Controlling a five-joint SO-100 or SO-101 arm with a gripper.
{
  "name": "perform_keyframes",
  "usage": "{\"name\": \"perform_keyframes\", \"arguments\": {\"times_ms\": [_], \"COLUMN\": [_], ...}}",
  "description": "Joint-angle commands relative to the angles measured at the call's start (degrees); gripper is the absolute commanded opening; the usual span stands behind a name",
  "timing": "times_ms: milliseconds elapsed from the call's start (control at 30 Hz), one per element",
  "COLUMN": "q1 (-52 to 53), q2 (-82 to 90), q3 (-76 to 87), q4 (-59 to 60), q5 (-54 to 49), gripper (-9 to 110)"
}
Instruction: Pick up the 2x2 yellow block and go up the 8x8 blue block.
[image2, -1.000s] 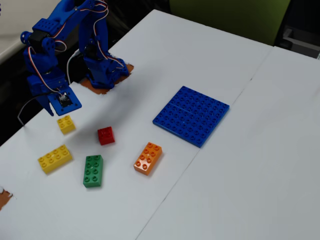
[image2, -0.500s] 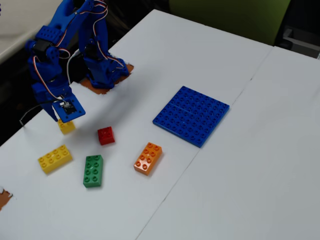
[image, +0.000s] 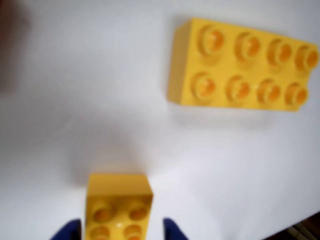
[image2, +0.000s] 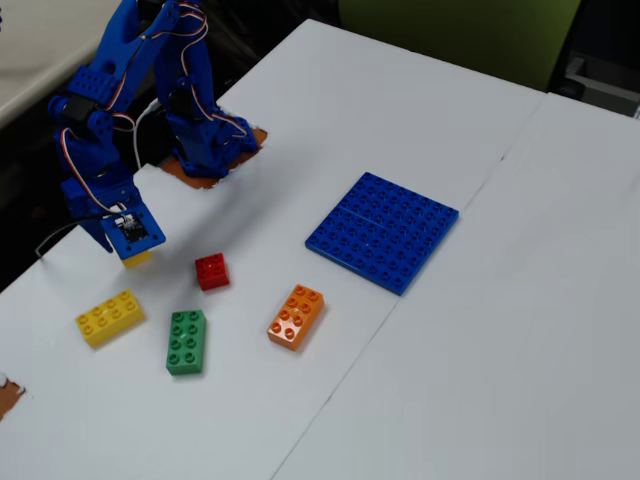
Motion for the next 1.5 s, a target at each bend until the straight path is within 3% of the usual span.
{"name": "perform_keyframes", "arguments": {"times_ms": [0,900,1167,1467], "q1": [-0.09,1.49,1.14,-1.93], "q2": [-0.53,-6.24,-5.98,-3.78], "q3": [-0.26,0.09,1.32,1.23], "q4": [-0.62,-3.43,-4.31,-3.6], "q5": [-0.26,-1.05,-0.7,2.64], "gripper": [21,22,3,0]}}
